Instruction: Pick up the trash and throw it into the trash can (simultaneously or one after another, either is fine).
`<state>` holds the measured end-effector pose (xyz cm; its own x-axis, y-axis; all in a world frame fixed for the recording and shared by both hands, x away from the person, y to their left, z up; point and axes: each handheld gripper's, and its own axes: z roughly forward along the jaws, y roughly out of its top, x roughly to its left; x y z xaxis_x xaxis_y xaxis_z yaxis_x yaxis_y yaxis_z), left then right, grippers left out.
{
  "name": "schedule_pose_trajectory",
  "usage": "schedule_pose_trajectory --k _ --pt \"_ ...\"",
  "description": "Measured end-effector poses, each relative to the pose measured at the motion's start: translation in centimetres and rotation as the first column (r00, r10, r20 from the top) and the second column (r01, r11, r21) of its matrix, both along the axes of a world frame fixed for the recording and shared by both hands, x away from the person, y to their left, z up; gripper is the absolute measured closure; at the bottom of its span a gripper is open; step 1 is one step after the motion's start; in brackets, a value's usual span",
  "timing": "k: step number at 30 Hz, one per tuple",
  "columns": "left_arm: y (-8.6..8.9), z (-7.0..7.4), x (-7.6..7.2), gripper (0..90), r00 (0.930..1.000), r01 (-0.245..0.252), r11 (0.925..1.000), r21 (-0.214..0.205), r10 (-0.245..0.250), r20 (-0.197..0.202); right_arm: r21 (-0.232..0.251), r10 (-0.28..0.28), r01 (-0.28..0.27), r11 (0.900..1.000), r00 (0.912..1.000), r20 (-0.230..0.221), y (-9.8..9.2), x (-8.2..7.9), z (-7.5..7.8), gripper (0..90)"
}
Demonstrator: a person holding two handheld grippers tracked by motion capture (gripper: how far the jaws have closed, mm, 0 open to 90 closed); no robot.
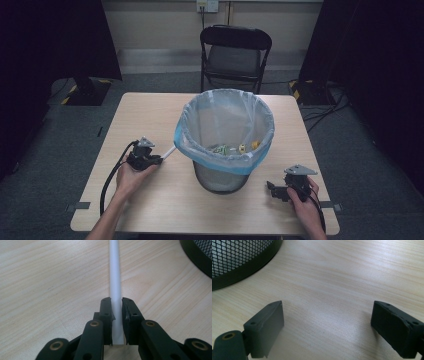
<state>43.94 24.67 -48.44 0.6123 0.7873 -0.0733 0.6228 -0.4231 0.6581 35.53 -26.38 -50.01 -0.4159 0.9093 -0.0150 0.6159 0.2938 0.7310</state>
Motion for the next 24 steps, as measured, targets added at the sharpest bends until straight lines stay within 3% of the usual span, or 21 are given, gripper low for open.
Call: schedule_pose_trajectory --k 8,14,24 --pt "0.6 -0.1 0.3 79.7 0.9991 -0.026 0.9979 -0.059 0.024 -0.034 0.0 0.0 0.0 1.0 1.0 0.0 0.0 0.0 0.0 10.4" --pt "1.0 -0.3 0.4 79.7 0.9969 -0.056 0.9916 -0.116 0.049 -0.062 0.0 0.0 0.0 1.0 1.0 0.0 0.0 0.0 0.0 10.4" --pt "1.2 0.1 0.1 79.6 0.997 -0.069 0.9891 -0.13 0.064 -0.043 0.0 0.0 0.0 1.0 1.0 0.0 0.0 0.0 0.0 10.4"
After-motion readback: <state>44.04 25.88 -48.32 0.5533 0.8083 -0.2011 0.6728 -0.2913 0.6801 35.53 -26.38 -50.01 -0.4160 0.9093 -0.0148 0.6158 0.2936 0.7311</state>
